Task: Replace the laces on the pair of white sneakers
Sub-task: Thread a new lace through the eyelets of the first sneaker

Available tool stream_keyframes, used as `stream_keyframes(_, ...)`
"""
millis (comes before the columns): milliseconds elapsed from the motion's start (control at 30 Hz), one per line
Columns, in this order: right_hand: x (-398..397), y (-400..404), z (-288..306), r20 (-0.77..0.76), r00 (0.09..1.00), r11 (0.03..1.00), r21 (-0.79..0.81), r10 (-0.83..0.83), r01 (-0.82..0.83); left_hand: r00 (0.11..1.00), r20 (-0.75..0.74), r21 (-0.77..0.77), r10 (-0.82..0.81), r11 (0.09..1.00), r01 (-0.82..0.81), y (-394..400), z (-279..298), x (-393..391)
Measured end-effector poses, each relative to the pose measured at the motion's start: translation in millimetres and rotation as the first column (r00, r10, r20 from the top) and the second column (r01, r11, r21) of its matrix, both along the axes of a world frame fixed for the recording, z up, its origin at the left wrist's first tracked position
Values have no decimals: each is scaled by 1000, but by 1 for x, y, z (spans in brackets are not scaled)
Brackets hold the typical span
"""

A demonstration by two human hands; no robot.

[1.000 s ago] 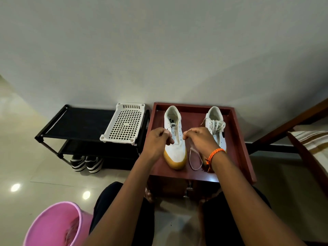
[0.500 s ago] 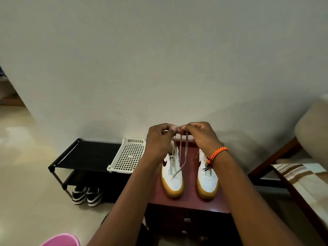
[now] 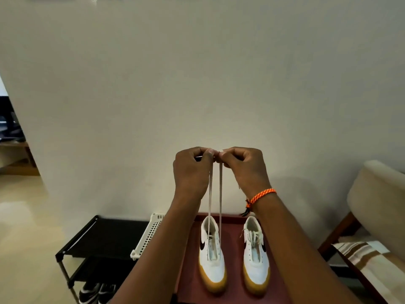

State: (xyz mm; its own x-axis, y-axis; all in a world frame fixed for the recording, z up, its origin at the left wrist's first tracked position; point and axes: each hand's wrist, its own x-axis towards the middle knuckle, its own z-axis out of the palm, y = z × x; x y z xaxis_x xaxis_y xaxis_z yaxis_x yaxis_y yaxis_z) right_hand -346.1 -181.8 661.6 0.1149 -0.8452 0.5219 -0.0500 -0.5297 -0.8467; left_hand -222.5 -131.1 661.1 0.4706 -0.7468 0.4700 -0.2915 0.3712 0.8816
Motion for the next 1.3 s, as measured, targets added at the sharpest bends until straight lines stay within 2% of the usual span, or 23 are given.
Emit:
stream_keyframes(167,8,-4,-10,91,995,998,-35,-44,48,1000,-3,-7,22,1000,-22,0,4,-5)
stream_keyframes(300,7,-2,-14,209,977,999,-17,34,-31,997,26,-44,69,997,-68,0,5,-2)
stream_keyframes(433,14,0,-13,317,946,997,-43,72,-62,998,-26,-90,62,994,-64,-2,2,1)
stream_keyframes(667,21,-5,-9,309,943,992,-49,122,-113,978,-209,-170,-20,985,-16,-12,-1,9)
stream_keyframes(833,28,-10,-21,338,931,990,-37,137,-132,968,-239,-206,-79,978,29,-22,-9,20)
stream_keyframes(1033,23,-30,-74,355,927,986,67,121,-154,975,-220,-110,-21,994,-4,-36,-63,34)
stream_keyframes(1300,6,-57,-197,247,968,946,299,49,-124,933,-359,123,18,992,28,-58,-190,42)
